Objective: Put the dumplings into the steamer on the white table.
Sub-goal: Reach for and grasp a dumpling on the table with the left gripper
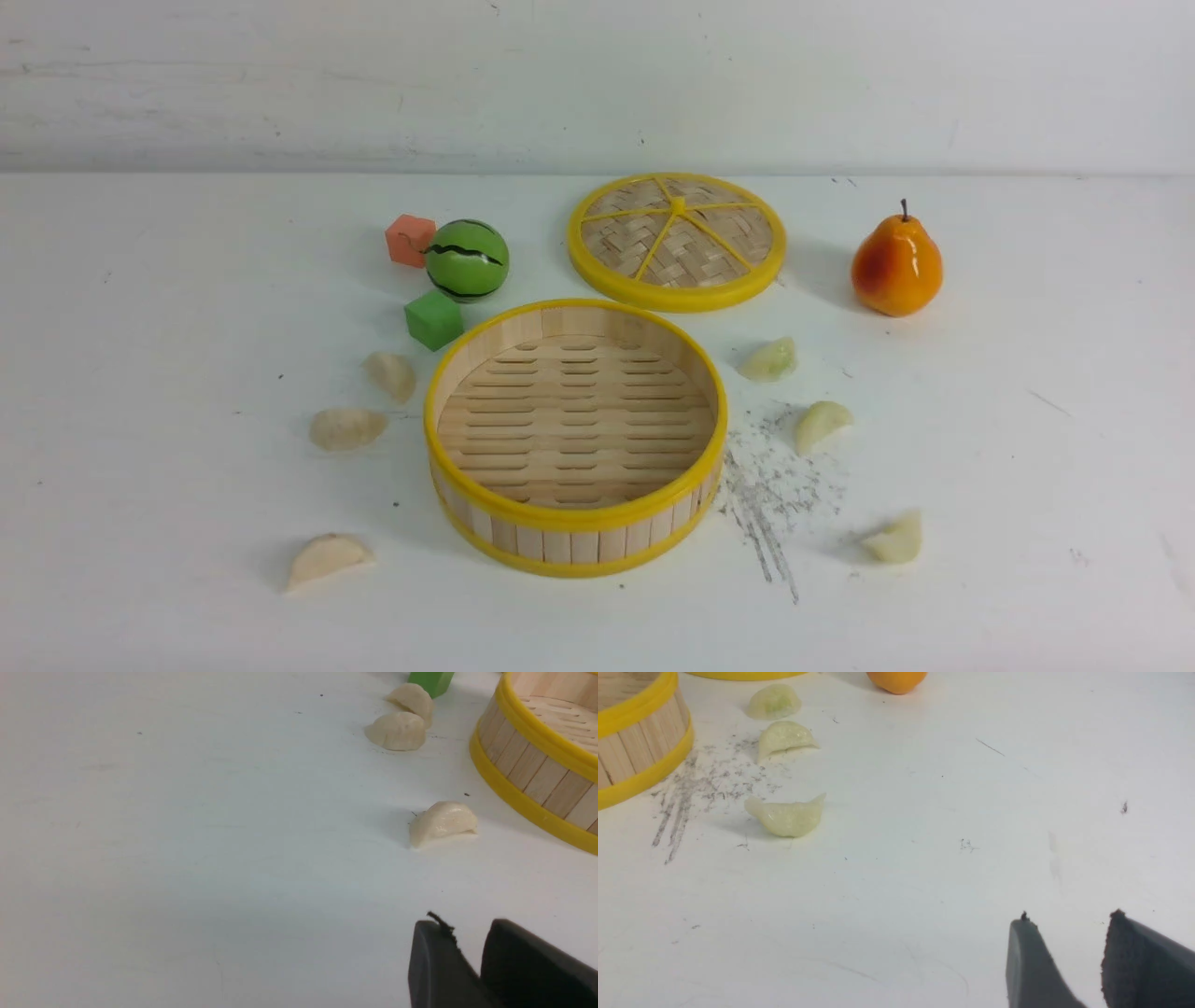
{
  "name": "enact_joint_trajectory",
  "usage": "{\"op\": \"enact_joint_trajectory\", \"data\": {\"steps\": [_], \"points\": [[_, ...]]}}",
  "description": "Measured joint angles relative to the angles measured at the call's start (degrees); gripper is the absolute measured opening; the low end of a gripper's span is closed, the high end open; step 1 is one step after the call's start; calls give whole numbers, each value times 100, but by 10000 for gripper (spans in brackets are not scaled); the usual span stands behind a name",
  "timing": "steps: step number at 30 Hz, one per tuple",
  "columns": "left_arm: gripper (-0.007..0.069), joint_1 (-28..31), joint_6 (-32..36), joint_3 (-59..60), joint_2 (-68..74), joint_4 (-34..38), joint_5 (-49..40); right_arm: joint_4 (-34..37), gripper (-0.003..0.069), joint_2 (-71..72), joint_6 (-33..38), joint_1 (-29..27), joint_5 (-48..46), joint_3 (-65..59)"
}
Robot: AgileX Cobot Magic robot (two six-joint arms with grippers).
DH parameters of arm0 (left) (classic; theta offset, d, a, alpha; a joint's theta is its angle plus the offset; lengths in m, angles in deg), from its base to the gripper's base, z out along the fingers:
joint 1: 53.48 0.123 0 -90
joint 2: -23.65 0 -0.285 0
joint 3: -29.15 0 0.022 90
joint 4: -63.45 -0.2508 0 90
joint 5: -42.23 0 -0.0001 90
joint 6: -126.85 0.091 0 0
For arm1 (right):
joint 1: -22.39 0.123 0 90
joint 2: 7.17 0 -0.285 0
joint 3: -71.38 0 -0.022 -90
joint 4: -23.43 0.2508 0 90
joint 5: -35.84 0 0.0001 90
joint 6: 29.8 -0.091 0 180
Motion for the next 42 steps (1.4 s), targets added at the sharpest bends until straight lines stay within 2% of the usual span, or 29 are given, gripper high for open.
{"op": "enact_joint_trajectory", "data": {"steps": [33, 36, 38, 42], "points": [[185, 0, 0, 1, 0, 0, 67, -151, 239, 0, 6, 0, 0, 0], [186, 0, 0, 6, 0, 0, 371, -347, 239, 0, 6, 0, 120, -11], [189, 0, 0, 6, 0, 0, 904, -408, 239, 0, 6, 0, 546, -51], [192, 0, 0, 6, 0, 0, 2111, -445, 239, 0, 6, 0, 1915, -52]]}}
